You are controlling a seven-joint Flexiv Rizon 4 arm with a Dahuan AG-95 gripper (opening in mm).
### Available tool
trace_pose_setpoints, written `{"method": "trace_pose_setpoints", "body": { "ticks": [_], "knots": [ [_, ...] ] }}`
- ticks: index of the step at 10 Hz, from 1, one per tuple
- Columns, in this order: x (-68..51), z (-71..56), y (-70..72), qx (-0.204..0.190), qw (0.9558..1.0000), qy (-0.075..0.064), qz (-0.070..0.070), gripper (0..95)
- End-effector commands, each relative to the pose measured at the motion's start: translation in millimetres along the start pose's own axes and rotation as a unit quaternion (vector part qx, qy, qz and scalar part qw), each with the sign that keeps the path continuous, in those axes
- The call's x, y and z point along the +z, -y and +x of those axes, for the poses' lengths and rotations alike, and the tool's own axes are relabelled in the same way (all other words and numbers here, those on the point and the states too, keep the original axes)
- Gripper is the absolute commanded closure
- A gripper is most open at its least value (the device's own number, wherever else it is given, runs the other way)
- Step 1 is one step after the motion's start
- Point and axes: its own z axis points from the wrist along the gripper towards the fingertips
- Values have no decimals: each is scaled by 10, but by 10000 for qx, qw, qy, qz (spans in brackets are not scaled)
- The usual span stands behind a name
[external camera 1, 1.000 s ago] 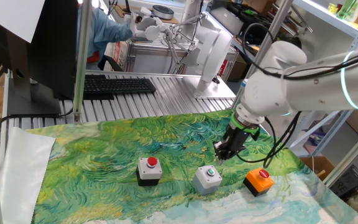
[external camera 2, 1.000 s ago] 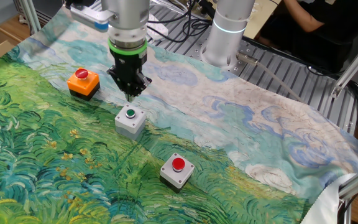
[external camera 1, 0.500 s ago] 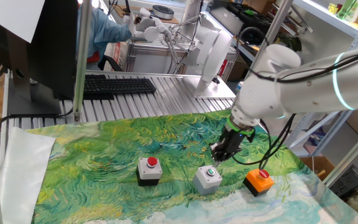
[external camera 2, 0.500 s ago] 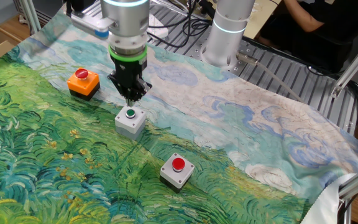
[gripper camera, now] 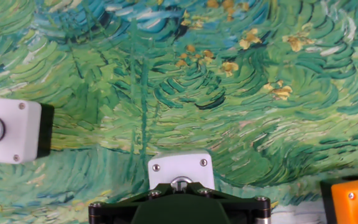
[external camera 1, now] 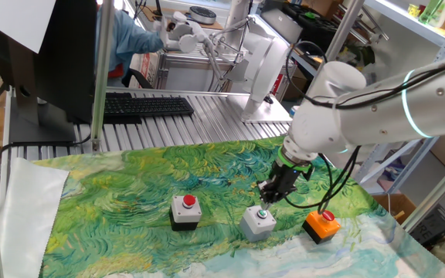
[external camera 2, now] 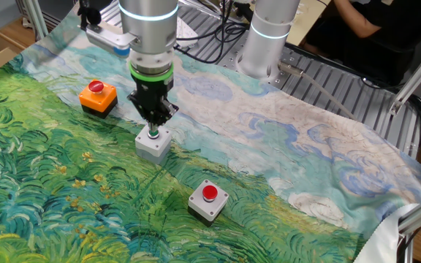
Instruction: Press three buttons from left to right in sequence
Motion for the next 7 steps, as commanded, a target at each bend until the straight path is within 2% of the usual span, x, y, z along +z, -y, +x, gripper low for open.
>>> {"method": "trace_pose_setpoints", "body": {
  "ticks": [1,3,5,7],
  "knots": [
    [87,19,83,-8,10000,12,8,950],
    [94,42,81,52,10000,15,-1,950],
    [-72,99,90,114,9999,-19,-68,950],
    [-138,126,91,113,9999,-25,-64,950]
  ]
}}
